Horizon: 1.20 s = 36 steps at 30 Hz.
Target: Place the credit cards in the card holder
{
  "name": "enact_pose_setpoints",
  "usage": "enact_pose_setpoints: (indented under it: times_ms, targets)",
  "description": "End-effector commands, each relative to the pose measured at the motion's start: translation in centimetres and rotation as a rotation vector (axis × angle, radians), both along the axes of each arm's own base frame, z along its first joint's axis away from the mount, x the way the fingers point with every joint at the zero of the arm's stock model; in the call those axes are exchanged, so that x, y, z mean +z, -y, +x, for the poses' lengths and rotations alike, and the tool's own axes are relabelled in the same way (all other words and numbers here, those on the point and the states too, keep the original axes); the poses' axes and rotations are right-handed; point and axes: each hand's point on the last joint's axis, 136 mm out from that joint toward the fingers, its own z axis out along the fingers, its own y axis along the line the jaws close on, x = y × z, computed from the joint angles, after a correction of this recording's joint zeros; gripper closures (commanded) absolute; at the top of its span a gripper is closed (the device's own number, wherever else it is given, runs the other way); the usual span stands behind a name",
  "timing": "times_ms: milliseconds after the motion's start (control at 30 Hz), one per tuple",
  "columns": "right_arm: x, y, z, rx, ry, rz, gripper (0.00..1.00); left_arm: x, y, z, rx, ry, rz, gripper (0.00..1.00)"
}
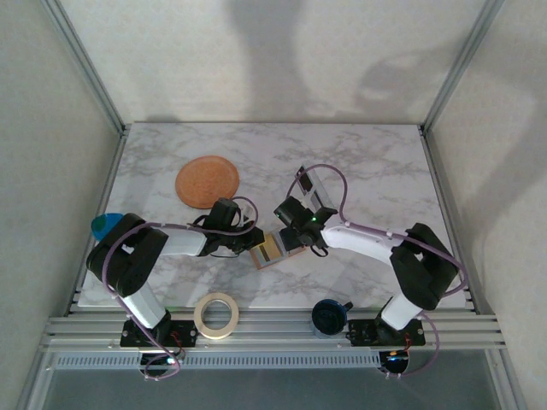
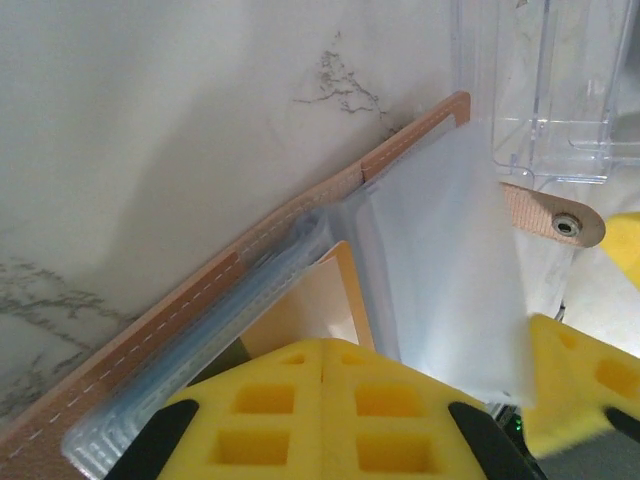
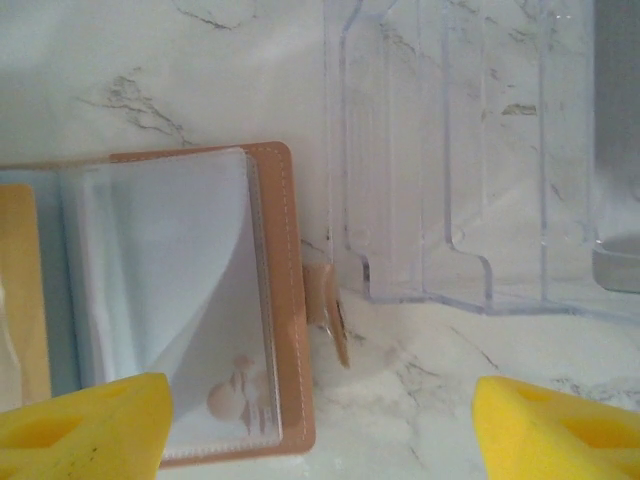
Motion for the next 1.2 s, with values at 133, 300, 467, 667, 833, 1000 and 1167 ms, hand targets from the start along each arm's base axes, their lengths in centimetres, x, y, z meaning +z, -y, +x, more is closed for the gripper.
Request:
enact_pose_setpoints:
  times_ms: [133, 300, 467, 667, 833, 1000, 1167]
  targets:
    - [5.0, -2.2, -0.3, 0.059, -0.033, 0.174, 0.18, -1.0, -0.5, 0.0, -0.021, 0.002, 0.082, 1.00]
    - [5.9, -3.7, -0.6, 0.109, -0.076, 0.236, 0.21, -1.3, -0.6, -0.1, -0.023, 0.000, 0.094, 1.00]
    - [5.2, -2.3, 0.8, 0.065, -0.060, 0.193, 0.23, -0.7, -0.5, 0.3, -0.047, 0.023, 0.113, 1.00]
    - [8.2, 2.6, 5.0, -0.064, -0.010, 0.211, 0.22, -0.6, -0.2, 1.1, -0.145, 0.062, 0.177, 0.98]
    - [8.9, 5.5, 8.0, -0.153, -0.086, 0.265, 0.20, -0.4, 0.3, 2.9, -0.164, 0.091, 0.179, 0.98]
    - [8.9, 5.8, 10.4, -0.156, -0.131, 0.417, 0.19, -0.1, 0.9, 4.3, -0.183, 0.118, 0.185, 0.99]
    - [8.4, 5.7, 11.7, -0.072, -0.102, 0.375, 0.20, 2.7, 0.9, 5.3, -0.164, 0.182, 0.164, 0.96]
